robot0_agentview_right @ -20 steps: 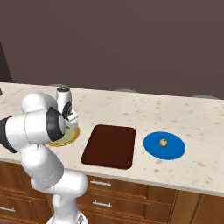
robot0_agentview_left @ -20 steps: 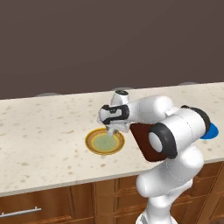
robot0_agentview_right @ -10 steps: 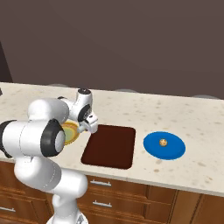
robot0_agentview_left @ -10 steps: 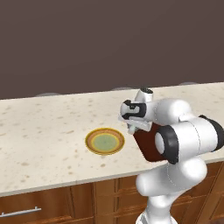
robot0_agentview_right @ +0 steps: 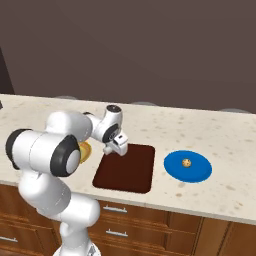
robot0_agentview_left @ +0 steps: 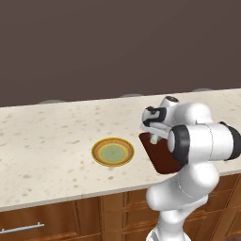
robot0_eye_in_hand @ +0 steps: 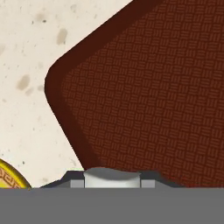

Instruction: Move the dessert items from the plates to the tray.

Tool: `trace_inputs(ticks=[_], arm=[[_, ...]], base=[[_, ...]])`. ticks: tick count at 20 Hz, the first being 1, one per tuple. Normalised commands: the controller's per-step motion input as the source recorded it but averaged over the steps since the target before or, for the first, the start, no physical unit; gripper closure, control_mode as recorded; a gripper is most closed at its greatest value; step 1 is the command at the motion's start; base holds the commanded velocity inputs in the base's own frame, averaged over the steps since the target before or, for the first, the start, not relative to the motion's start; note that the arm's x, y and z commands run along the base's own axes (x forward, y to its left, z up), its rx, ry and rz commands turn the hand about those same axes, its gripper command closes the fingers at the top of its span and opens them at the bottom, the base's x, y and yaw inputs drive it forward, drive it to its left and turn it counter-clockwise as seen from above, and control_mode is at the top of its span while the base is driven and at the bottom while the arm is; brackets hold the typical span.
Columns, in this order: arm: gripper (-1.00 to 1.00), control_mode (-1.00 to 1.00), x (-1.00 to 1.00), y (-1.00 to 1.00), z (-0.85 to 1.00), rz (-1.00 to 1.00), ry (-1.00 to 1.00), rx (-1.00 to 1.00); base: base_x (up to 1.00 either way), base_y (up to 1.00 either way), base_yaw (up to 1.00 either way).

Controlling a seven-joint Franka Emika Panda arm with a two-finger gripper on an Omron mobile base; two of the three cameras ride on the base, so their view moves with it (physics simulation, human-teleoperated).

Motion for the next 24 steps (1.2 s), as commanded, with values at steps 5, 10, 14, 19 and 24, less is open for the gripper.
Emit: trace_inputs(ticks=[5, 10, 14, 19, 24], arm=[[1.00, -1.00, 0.27, -0.38, -0.32, 0.00, 0.00, 0.00], [1.00, -1.00, 0.17, -0.34, -0.43, 0.00, 0.00, 0.00], [1.00, -1.00, 0.21, -0.07, -0.48, 0.00, 0.00, 0.00], [-1.00, -1.00, 0.30, 0.00, -0.42, 0.00, 0.00, 0.00], [-1.00, -1.00, 0.08, -0.22, -0.10, 0.00, 0.00, 0.00]], base=[[0.00, 0.00, 0.00], [0.00, 0.00, 0.00], [0.00, 0.00, 0.00], [0.00, 0.00, 0.00], [0.00, 0.00, 0.00]])
